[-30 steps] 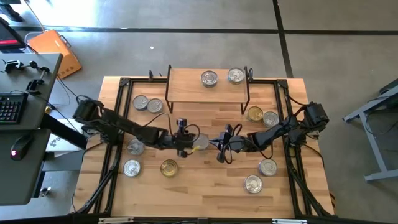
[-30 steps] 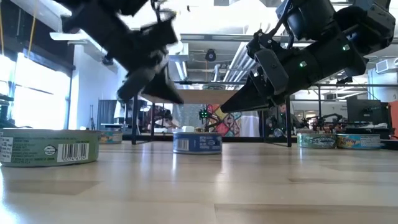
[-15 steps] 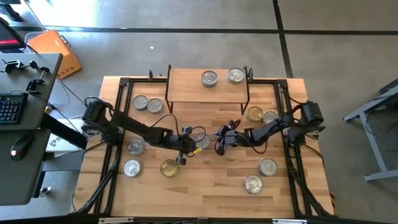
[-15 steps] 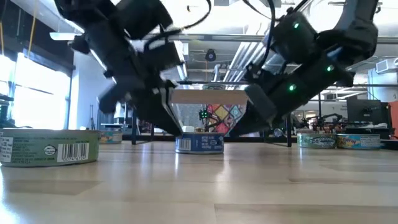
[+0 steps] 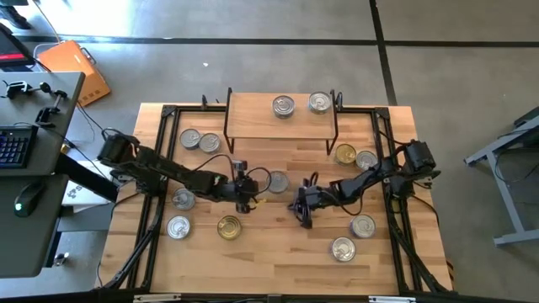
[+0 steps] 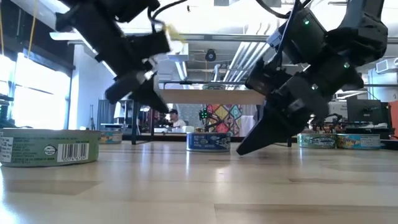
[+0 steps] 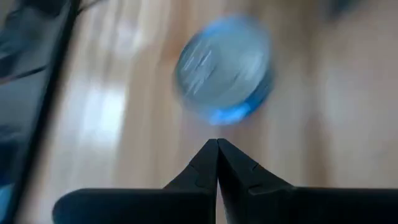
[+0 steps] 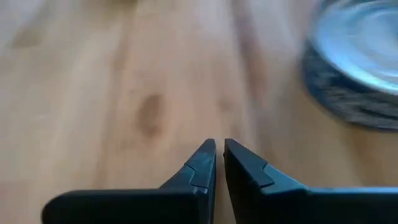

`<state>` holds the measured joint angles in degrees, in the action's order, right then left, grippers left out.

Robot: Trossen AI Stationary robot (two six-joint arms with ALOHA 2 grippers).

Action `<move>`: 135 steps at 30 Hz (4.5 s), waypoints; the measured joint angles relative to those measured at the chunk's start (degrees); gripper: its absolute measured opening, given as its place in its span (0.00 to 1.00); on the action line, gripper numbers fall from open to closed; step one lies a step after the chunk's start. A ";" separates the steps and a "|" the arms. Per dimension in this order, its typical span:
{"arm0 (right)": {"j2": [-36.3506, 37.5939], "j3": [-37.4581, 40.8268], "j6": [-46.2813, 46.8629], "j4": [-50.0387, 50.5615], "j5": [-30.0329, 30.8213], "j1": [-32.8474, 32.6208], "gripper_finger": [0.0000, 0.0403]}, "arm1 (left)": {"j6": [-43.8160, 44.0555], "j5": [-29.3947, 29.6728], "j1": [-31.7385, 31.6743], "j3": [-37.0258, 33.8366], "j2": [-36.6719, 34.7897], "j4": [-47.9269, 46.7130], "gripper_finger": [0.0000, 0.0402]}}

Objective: Stack canned seafood by type on shelf
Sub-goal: Put the blue tuna can on the shelf

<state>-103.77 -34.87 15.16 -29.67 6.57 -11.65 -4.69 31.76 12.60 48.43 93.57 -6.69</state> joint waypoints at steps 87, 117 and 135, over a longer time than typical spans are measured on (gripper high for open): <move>8.50 0.02 2.36 13.09 16.78 -3.70 0.06 | -32.55 8.57 1.22 -2.94 -19.72 13.93 0.00; 5.99 0.02 -12.63 -2.19 5.29 1.25 0.51 | 0.08 -18.28 3.51 -2.72 2.05 2.48 0.00; -12.40 -12.81 -12.19 -9.96 2.06 7.78 0.53 | 10.01 -18.27 3.95 -4.76 -5.94 -13.92 0.00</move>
<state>-116.17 -47.68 2.96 -39.62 8.63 -3.88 5.32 13.49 16.55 43.67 87.64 -20.61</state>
